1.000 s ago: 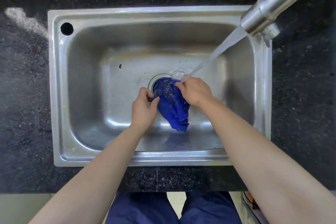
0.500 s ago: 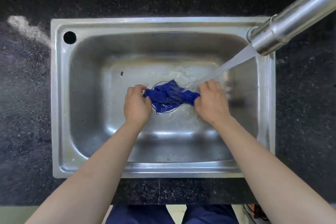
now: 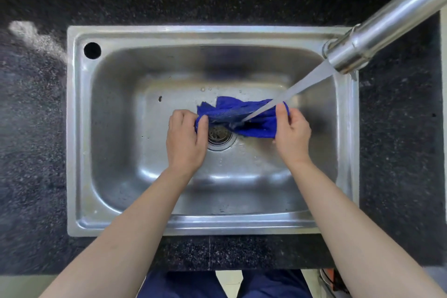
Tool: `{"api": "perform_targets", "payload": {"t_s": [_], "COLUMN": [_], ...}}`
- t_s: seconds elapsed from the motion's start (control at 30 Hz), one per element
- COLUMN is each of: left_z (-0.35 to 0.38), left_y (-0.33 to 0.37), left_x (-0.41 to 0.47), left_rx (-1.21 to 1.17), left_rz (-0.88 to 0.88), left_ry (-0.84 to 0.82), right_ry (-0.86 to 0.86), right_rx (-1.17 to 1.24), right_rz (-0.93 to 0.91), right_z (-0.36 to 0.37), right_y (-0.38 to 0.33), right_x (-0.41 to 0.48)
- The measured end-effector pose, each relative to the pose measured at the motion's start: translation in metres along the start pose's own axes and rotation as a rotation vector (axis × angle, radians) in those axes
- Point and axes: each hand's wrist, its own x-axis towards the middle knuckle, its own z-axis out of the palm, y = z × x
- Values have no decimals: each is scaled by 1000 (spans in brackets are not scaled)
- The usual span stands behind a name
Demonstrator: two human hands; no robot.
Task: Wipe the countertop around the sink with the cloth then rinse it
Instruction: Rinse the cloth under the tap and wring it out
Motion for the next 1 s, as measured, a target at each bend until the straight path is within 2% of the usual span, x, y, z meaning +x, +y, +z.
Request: {"api": "perform_targets", "payload": {"t_s": [0.07, 0.13, 0.2, 0.23, 0.33, 0.4, 0.47, 0.63, 0.67, 0.77, 0.87, 1.0], "left_z": [-2, -2, 1, 3, 11, 19, 26, 30, 30, 27, 18, 14], "left_y": [11, 13, 4, -1, -21, -27, -30, -29, -31, -38, -26, -3], "left_x": [4, 10, 12, 11, 7, 2, -1, 4, 3, 1, 0, 2], "left_rx": [-60, -136, -194, -169, 162, 325, 382, 567, 543, 197, -137, -441], "left_rz": [-82, -284, -437, -436, -152, -4, 23, 16, 29, 11, -43, -238], "left_ry": [67, 96, 59, 5, -268, -431, -486, -489, -481, -434, -476, -392], "right_ry": [40, 98, 103, 53, -322, -576, -653, -645, -640, -535, -473, -387], "right_rx": [-67, -182, -293, -361, -703, -916, -988, -620, -574, -481, -356, -159], "right_rz": [93, 106, -42, -145, -424, -512, -514, -307, -264, -195, -139, -193], "right_z": [-7, -11, -10, -8, 7, 21, 35, 39, 36, 21, 9, 0], "right_y": [6, 8, 13, 13, 20, 31, 42, 32, 29, 22, 19, 17], "right_x": [2, 2, 2, 0, 3, 1, -4, -9, -9, -9, -8, -7]}}
